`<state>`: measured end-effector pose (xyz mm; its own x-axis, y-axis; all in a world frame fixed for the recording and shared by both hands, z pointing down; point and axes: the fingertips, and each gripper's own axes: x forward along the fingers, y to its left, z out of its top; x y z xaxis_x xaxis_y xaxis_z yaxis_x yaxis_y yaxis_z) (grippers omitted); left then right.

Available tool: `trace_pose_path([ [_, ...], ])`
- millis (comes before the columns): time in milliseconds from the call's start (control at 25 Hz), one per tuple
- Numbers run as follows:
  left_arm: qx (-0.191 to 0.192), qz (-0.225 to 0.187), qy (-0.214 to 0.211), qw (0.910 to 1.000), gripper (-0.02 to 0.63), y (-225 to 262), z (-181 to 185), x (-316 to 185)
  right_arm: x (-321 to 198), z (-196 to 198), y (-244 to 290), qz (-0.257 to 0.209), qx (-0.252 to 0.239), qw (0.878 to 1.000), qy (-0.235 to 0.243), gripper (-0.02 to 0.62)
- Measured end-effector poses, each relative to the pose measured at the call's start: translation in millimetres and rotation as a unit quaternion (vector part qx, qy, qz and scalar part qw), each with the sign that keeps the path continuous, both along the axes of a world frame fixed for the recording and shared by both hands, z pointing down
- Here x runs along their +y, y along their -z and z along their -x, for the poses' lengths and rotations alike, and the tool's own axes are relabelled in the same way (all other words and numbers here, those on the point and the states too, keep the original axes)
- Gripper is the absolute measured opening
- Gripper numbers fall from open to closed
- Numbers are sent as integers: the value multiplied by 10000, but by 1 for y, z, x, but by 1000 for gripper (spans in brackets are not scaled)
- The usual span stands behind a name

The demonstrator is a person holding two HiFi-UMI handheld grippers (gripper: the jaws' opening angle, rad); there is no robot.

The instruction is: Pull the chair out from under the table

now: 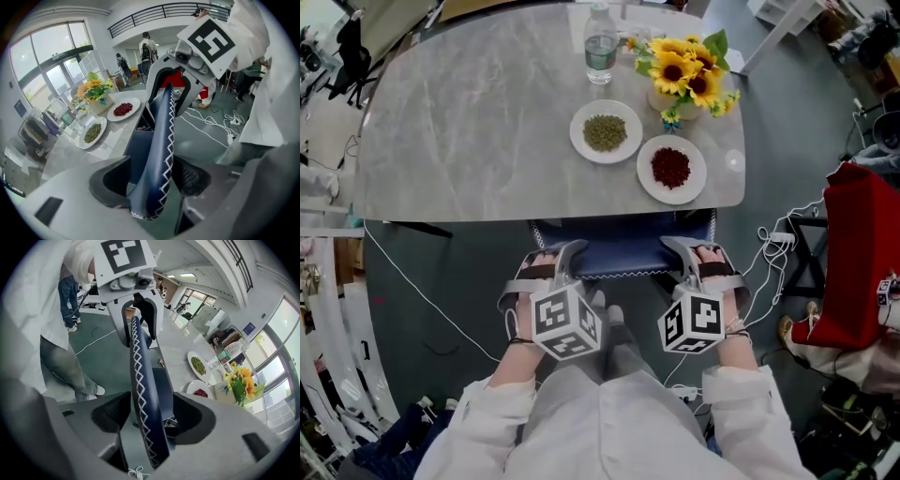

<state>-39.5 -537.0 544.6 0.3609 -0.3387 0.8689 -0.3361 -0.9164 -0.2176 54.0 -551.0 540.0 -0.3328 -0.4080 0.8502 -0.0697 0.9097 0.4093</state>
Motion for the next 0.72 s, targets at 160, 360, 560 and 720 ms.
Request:
trace_pose_path([
  [160,39,78,21,10000,252,-5,-1,2,3,0,-7,66,94,9999,119,203],
  [360,-89,3,-104,9999,169,-12,-3,4,4,0,-13,97,151,9996,214,154],
  [560,-203,-43,-154,9997,147,-16,-3,2,2,0,-16,88,177,9996,186,140],
  [720,-474,-246,-231,9983,147,-27,-4,-1,1,0,-17,52,190,9996,184,131],
])
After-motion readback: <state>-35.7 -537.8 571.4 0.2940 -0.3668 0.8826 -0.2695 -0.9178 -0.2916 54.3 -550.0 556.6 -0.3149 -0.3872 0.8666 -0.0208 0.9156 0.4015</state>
